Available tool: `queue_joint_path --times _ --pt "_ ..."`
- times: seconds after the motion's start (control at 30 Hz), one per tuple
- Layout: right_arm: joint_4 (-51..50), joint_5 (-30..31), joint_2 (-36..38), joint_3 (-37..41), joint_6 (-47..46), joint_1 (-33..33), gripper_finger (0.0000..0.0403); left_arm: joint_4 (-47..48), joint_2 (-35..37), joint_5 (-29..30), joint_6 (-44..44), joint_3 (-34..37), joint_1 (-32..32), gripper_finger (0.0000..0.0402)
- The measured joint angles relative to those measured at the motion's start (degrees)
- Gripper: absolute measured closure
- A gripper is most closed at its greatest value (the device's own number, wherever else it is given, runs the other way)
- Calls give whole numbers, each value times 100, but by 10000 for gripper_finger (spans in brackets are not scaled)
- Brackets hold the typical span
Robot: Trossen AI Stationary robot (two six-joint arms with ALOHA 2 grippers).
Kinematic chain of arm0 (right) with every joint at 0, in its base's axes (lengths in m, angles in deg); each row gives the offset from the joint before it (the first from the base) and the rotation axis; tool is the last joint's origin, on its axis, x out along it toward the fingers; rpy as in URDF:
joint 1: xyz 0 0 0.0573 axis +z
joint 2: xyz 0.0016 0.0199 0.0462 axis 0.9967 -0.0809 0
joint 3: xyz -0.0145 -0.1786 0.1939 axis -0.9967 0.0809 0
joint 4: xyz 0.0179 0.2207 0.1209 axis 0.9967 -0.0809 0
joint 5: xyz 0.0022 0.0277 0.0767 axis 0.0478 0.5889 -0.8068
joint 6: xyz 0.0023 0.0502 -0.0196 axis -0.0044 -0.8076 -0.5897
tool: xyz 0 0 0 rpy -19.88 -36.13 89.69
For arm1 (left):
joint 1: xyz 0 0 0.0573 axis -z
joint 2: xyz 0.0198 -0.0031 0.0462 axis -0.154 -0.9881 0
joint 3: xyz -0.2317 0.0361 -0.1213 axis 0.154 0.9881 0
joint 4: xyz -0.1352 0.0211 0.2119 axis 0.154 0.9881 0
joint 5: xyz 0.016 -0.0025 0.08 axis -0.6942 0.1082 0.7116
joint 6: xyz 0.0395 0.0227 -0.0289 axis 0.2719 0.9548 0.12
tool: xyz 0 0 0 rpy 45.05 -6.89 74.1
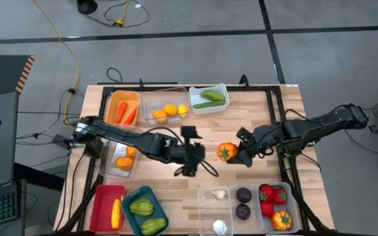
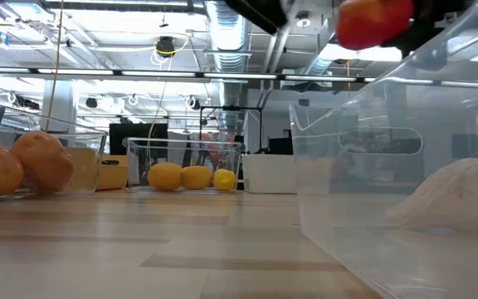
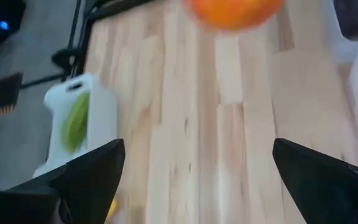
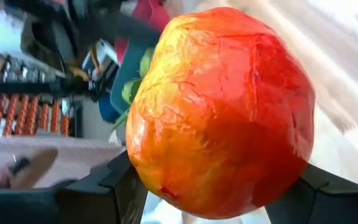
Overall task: Sort produce into baskets
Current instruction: Put the orange tomato into the gray bin
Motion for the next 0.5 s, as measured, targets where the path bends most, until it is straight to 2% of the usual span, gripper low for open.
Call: queue_joint_path --times 0.13,0.23,0.37,0.5 --pt "-455 -24 189 0 -38 391 126 612 615 25 -476 258 104 6" --pt "-581 -23 229 0 -152 812 126 689 1285 45 -805 801 239 6" --pt "-574 108 223 0 -192 1360 126 245 2488 128 -1078 1979 561 6" --pt "-570 329 223 0 -238 1781 126 -738 3815 239 -1468 3513 899 6"
